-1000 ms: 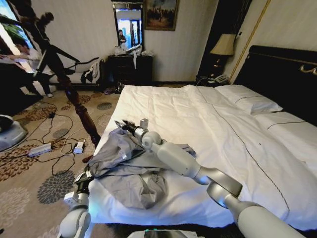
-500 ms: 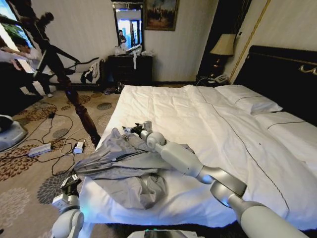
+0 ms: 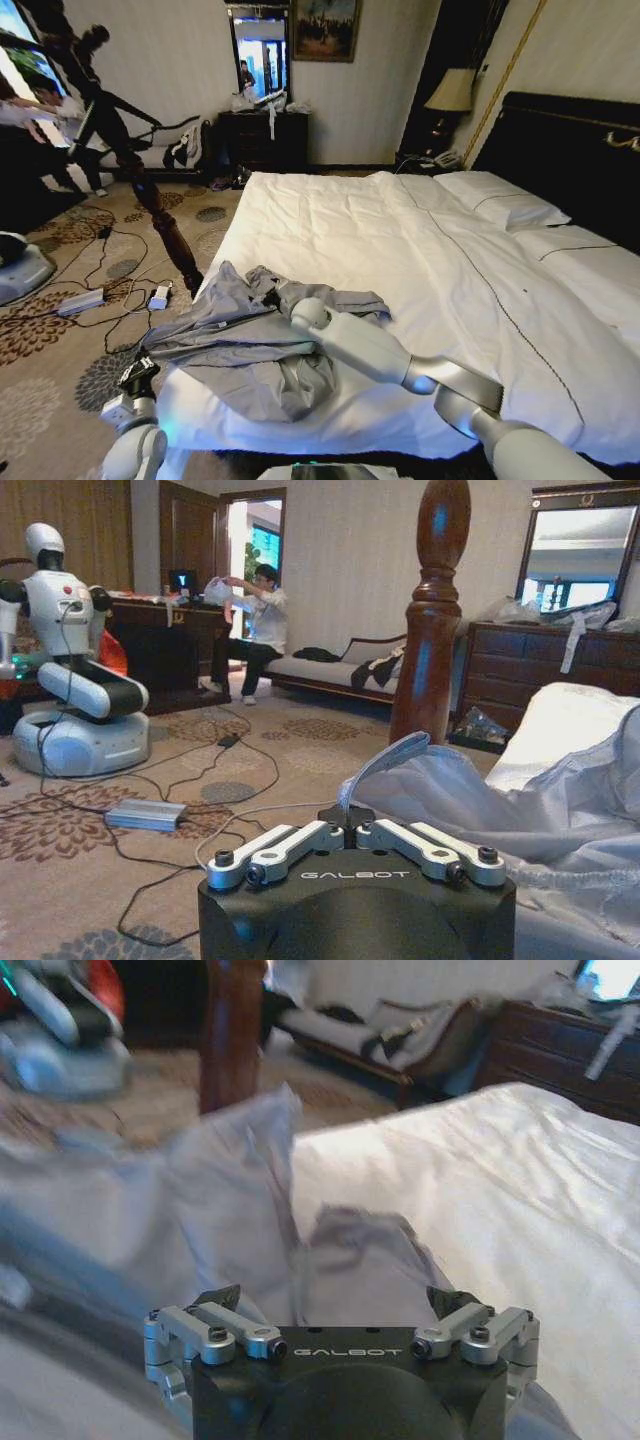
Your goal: Pick up the clothes from the bed and hang them on the clothes hanger.
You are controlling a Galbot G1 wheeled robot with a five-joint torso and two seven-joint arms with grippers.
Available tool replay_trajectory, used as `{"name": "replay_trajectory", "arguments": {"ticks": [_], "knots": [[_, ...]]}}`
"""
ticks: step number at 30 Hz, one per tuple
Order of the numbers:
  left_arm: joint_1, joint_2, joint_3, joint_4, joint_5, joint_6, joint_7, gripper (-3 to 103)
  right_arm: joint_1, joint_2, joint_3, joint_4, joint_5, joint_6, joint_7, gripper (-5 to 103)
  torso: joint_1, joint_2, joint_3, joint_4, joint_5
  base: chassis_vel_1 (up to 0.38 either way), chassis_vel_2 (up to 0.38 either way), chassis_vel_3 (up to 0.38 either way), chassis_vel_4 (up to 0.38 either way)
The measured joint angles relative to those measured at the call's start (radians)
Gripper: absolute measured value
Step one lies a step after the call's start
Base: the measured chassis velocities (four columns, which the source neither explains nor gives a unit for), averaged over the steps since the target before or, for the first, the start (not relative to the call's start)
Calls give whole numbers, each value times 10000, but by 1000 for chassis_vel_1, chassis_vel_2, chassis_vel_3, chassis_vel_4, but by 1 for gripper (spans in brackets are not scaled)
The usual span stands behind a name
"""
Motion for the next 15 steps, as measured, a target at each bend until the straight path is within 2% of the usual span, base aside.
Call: {"name": "replay_trajectory", "arguments": {"ticks": [3,8,15], "knots": [[-32,10,23,-3,-7,5,13,0,-5,-44,-72,164,133,-802,619,100,0,0,0,0,0,0,0,0,0],[-49,7,65,25,-4,4,15,0,-27,-84,-101,217,214,-1239,1226,100,0,0,0,0,0,0,0,0,0],[-61,-40,126,-13,52,13,20,0,-37,51,-173,81,191,-1154,1463,100,1,1,1,0,0,0,0,0,0]]}}
